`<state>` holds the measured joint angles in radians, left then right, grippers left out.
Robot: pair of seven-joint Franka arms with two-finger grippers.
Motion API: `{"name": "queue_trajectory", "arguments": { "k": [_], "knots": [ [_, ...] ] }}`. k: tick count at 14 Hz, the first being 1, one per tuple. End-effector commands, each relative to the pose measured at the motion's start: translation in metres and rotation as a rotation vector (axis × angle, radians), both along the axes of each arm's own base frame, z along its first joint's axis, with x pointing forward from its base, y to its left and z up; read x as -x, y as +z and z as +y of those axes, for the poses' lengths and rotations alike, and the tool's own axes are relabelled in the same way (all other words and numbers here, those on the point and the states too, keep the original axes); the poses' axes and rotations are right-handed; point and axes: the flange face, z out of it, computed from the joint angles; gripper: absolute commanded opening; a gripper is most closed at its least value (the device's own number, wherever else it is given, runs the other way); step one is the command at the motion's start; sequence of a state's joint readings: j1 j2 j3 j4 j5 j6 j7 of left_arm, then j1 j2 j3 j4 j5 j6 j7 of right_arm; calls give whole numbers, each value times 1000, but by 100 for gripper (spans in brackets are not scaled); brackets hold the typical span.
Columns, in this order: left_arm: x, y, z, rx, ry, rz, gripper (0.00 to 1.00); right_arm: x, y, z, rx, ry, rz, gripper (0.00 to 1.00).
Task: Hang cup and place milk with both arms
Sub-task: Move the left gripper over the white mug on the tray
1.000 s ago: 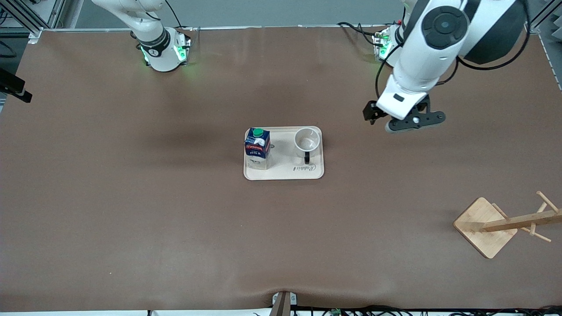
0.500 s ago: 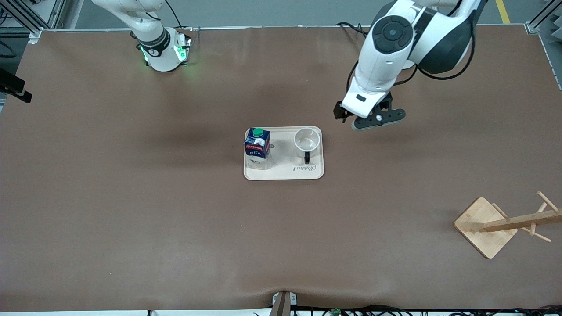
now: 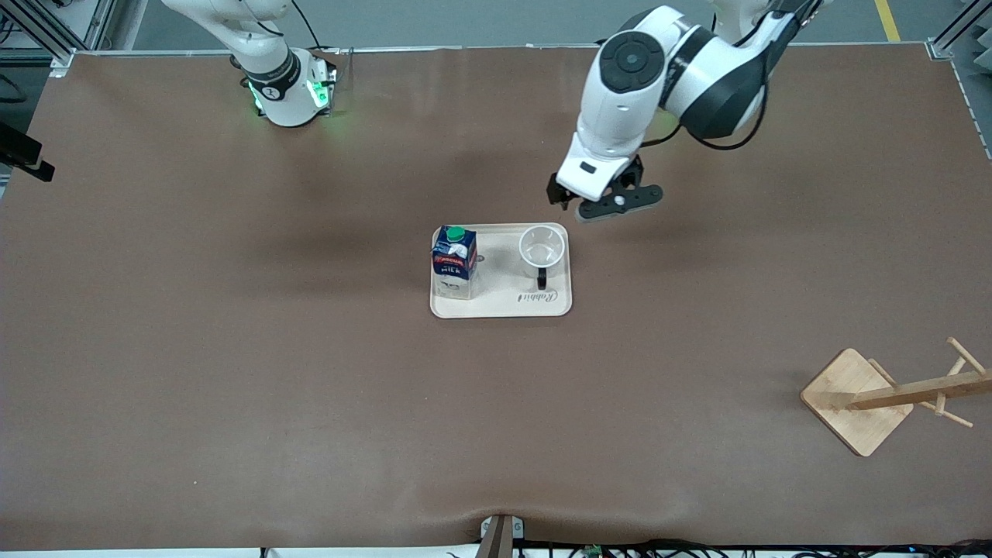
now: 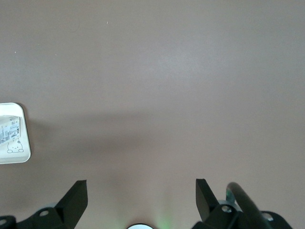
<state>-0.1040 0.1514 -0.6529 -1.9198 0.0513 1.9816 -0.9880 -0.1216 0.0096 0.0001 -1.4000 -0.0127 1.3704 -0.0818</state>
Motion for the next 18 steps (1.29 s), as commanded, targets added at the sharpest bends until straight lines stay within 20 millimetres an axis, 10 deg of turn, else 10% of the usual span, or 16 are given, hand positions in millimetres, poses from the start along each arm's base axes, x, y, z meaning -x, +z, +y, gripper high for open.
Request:
{"name": "queue_trajectory", "arguments": {
  "k": [1, 5, 12, 18],
  "knots": [
    [9, -35, -5, 24, -1, -3, 100, -3, 0, -3, -15, -4, 0, 100],
    [5, -72, -9, 51, -36, -8, 93, -31, -50, -5, -19, 2, 89, 100],
    [-8, -128, -16, 83, -83, -19, 77, -47, -55, 7, -29, 21, 20, 100],
    [-13, -170, -14, 79, -130, -24, 75, -62, -121, 2, -64, 5, 180, 100]
  ]
}}
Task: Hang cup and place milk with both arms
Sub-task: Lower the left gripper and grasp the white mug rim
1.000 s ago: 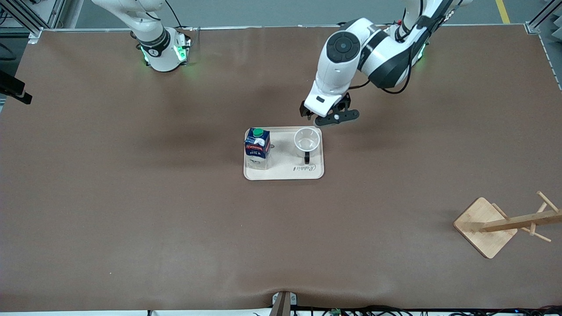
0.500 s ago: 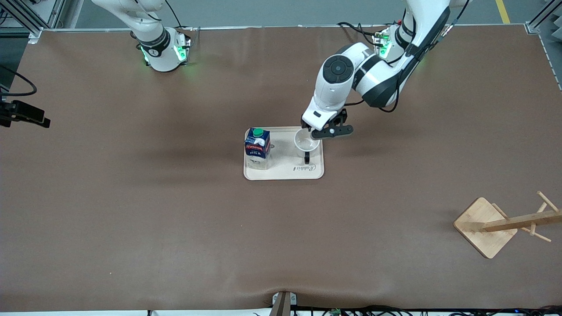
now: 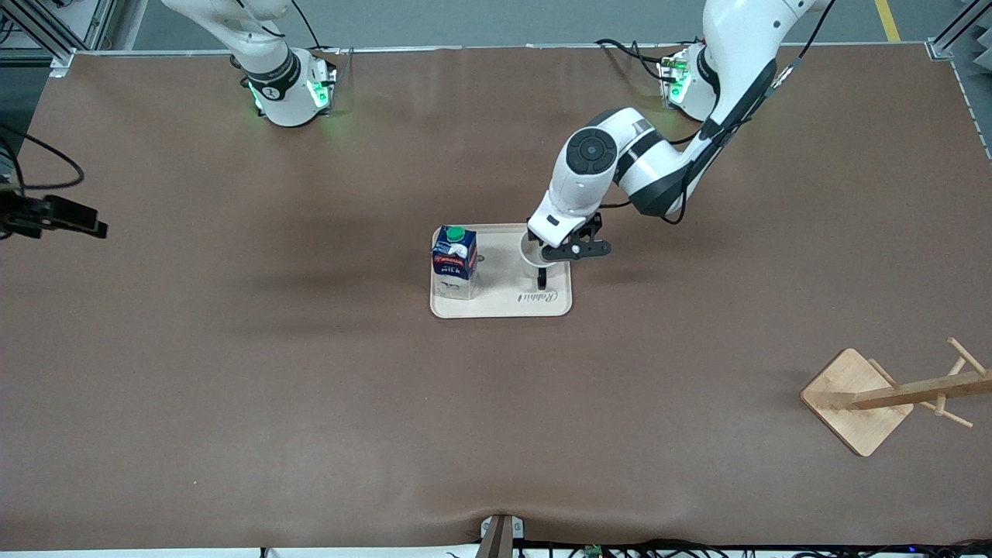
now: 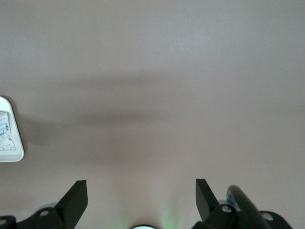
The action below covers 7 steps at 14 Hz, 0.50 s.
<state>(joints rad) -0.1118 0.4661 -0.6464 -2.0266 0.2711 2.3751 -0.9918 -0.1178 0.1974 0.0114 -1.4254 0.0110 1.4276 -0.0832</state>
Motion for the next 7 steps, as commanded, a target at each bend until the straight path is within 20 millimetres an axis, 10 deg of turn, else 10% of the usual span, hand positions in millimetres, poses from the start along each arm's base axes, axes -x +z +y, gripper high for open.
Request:
{"name": "queue_trajectory", "arguments": {
  "k": [1, 3, 6, 7],
  "knots": [
    [-2, -5, -3, 7, -8, -14, 73, 1, -14, -2, -21, -20, 47, 100],
    [-4, -16, 0, -10, -37, -24, 58, 2, -18, 1, -18, -35, 60, 100],
    [-12, -27, 1, 11, -23, -23, 0, 4, -25, 18, -112, -37, 78, 100],
    [-16, -25, 0, 15, -2, -27, 0, 4, -25, 21, -136, -58, 81, 100]
  ]
}}
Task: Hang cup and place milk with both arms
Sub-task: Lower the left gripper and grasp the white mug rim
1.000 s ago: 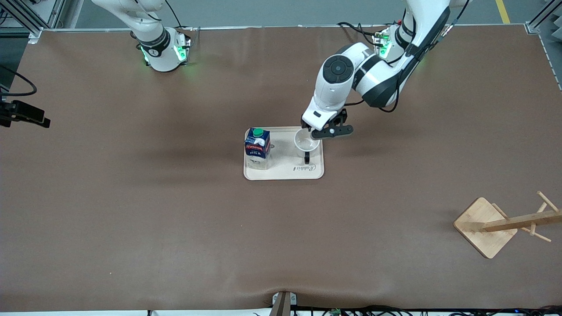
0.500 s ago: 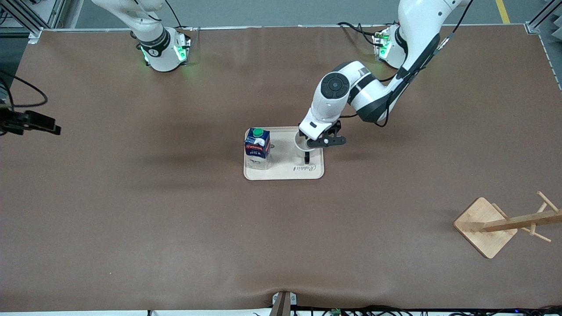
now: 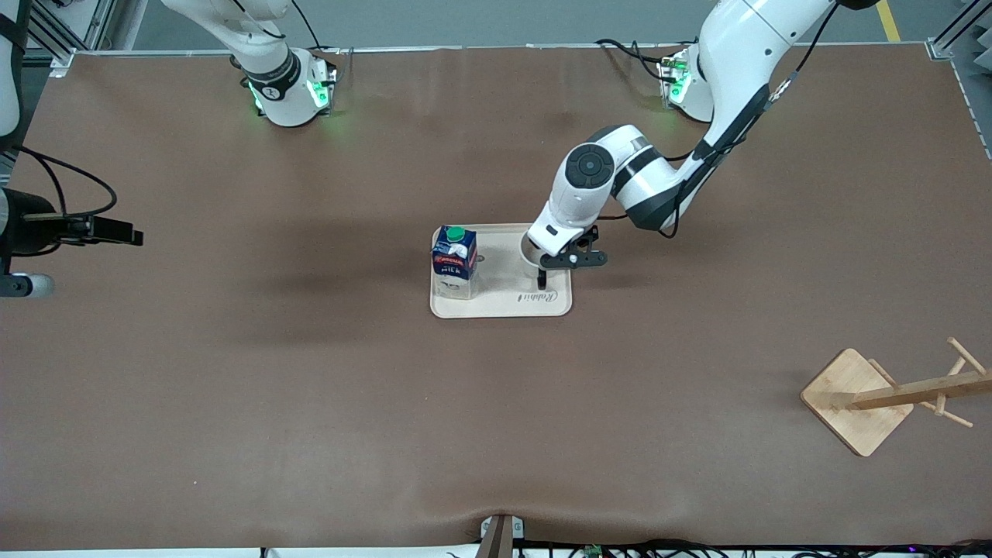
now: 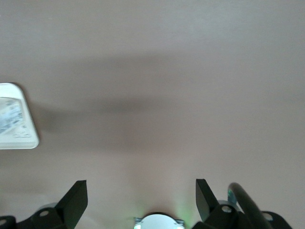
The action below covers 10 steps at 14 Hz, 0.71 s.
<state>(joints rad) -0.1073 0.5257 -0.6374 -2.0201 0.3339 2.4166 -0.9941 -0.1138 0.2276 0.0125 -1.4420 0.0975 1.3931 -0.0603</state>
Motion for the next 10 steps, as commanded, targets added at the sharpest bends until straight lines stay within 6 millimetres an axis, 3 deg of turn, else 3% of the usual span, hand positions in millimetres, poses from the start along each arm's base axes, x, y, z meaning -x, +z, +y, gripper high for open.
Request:
{"name": "queue_trajectory", "arguments": {
  "k": [1, 4, 8, 10],
  "knots": [
    [-13, 1, -2, 13, 27, -24, 0, 7, 2, 10, -37, -76, 18, 100],
    [-30, 34, 4, -11, 33, -77, 0, 8, 1, 31, -20, -121, 50, 100],
    [-82, 112, 17, -107, 72, -89, 0, 8, 2, 47, -8, -137, 55, 100],
    [-103, 149, 36, -137, 63, -95, 0, 8, 3, 74, 5, -144, 59, 100]
  ]
}}
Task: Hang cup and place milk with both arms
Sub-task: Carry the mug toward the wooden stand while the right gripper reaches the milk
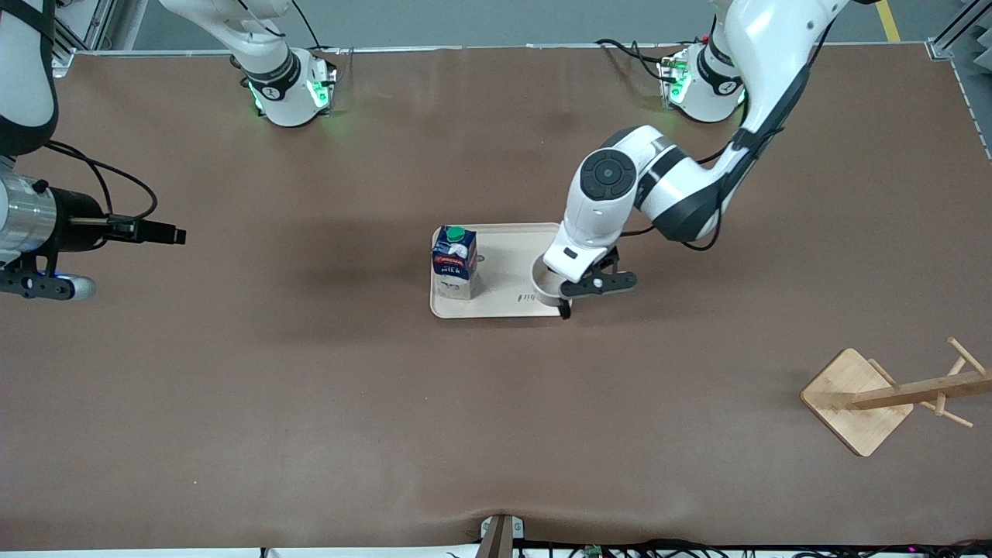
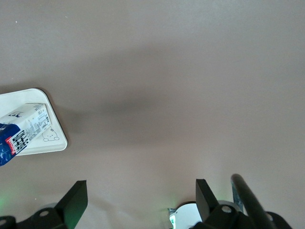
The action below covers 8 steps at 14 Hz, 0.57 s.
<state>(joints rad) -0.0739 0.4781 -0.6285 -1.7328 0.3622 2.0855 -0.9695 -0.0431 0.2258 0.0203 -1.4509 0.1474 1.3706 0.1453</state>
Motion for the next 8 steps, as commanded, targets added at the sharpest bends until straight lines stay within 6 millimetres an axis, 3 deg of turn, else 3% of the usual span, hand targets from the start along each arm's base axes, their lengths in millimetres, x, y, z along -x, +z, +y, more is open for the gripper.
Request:
{"name": "queue_trajectory", "arguments": {
  "k": [1, 3, 5, 8],
  "knots": [
    [-29, 55, 32, -38, -5, -29, 0, 7, 6, 45, 10, -43, 9, 100],
    [-45, 86, 65, -21, 32, -55, 0, 8, 7, 92, 21, -92, -4, 100],
    [-56, 110, 98, -34, 20, -76, 0, 14, 5, 154, 41, -109, -31, 100],
    [-77, 139, 176, -9, -62, -63, 0, 30, -24, 250, 54, -153, -93, 100]
  ]
}}
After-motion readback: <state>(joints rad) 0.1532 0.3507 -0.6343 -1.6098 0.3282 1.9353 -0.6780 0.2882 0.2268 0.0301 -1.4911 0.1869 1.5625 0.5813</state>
